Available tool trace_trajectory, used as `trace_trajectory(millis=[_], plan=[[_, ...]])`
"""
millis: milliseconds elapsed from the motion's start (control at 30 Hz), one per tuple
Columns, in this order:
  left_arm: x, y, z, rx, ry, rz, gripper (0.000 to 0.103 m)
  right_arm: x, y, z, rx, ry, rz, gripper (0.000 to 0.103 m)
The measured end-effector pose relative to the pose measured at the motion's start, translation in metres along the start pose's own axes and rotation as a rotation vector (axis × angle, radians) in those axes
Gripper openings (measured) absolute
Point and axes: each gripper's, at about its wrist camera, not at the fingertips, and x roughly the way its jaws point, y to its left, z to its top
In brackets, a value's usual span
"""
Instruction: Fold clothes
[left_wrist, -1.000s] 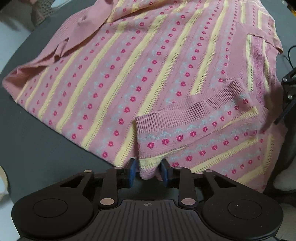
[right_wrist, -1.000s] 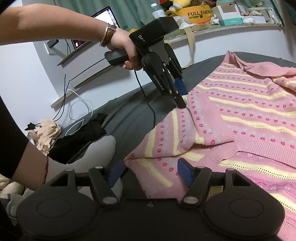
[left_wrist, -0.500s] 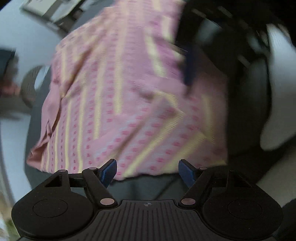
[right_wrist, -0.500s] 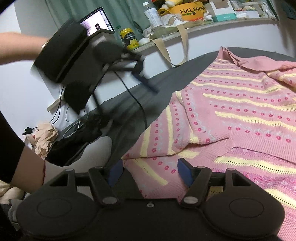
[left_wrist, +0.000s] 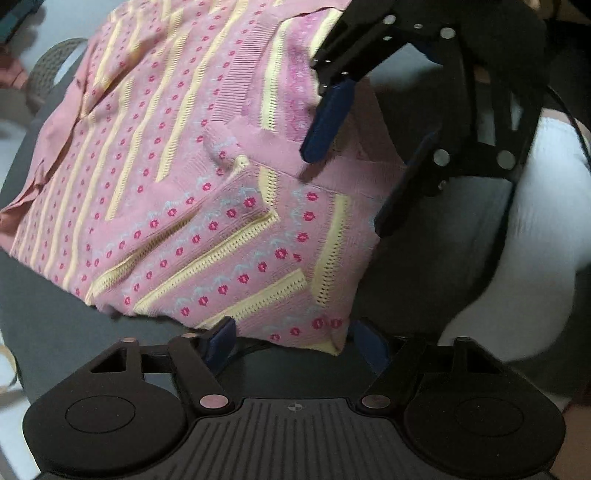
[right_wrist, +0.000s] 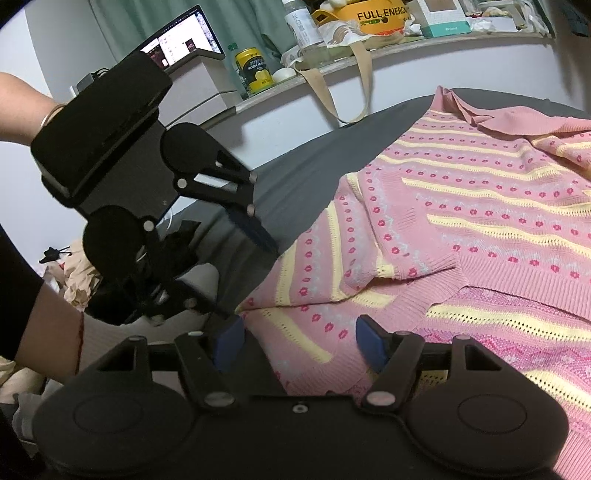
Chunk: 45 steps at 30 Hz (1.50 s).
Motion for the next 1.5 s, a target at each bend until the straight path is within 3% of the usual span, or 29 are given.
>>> trace_trajectory(millis=[33,100,233,367,500,600,700,767,800,867,967,1033,1200,1267,1367,1433,1500], plan=[[0.004,-0.002,0.000,-0.013,0.014,0.006,0.037,0.000,0.000,0.000,-0.002,0.002,0.001,0.066],[0.011,-0.004,0.002,-0.002,0.043,0.005,0.031,0.001,0.001,0.000,-0.006,0.006,0.001,0.067],[0.021,-0.015,0.003,0.070,0.081,0.009,0.006,0.001,0.002,-0.001,-0.015,0.012,-0.003,0.067],[0.025,-0.021,0.004,0.109,0.141,-0.012,0.003,-0.001,0.001,-0.001,-0.013,0.010,0.000,0.067],[0.028,-0.017,0.002,0.054,0.158,-0.045,0.004,-0.002,0.002,0.000,-0.016,-0.001,-0.006,0.068],[0.027,-0.014,0.004,0.003,0.155,-0.062,0.007,-0.004,-0.003,0.002,-0.010,-0.047,-0.058,0.068],[0.019,-0.021,0.005,0.029,0.142,-0.046,0.018,-0.011,-0.021,0.006,0.083,-0.115,-0.084,0.068],[0.011,-0.028,0.005,0.061,0.116,-0.023,0.035,-0.014,-0.038,0.011,0.174,-0.148,-0.084,0.059],[0.006,-0.032,0.006,0.079,0.097,-0.009,0.040,-0.012,-0.048,0.014,0.232,-0.145,-0.073,0.058],[-0.004,-0.039,0.007,0.108,0.047,0.028,0.061,-0.009,-0.065,0.018,0.330,-0.144,-0.057,0.058],[-0.016,-0.045,0.011,0.133,-0.052,0.104,0.074,-0.003,-0.081,0.023,0.438,-0.138,-0.054,0.053],[-0.015,-0.046,0.013,0.130,-0.062,0.113,0.075,0.005,-0.086,0.025,0.482,-0.127,-0.050,0.050],[-0.006,-0.047,-0.003,0.064,-0.041,0.028,0.075,0.017,-0.096,0.018,0.589,-0.123,-0.057,0.035],[-0.003,-0.036,-0.006,-0.017,-0.022,-0.027,0.075,0.017,-0.098,0.016,0.592,-0.131,-0.045,0.004],[0.003,-0.030,-0.013,-0.093,-0.006,-0.070,0.075,0.005,-0.092,0.018,0.519,-0.220,-0.036,0.004],[0.004,-0.032,-0.018,-0.092,-0.012,-0.086,0.075,-0.006,-0.083,0.022,0.454,-0.281,-0.057,0.004],[0.003,-0.032,-0.021,-0.105,-0.017,-0.092,0.075,-0.001,-0.085,0.023,0.463,-0.206,-0.118,0.004]])
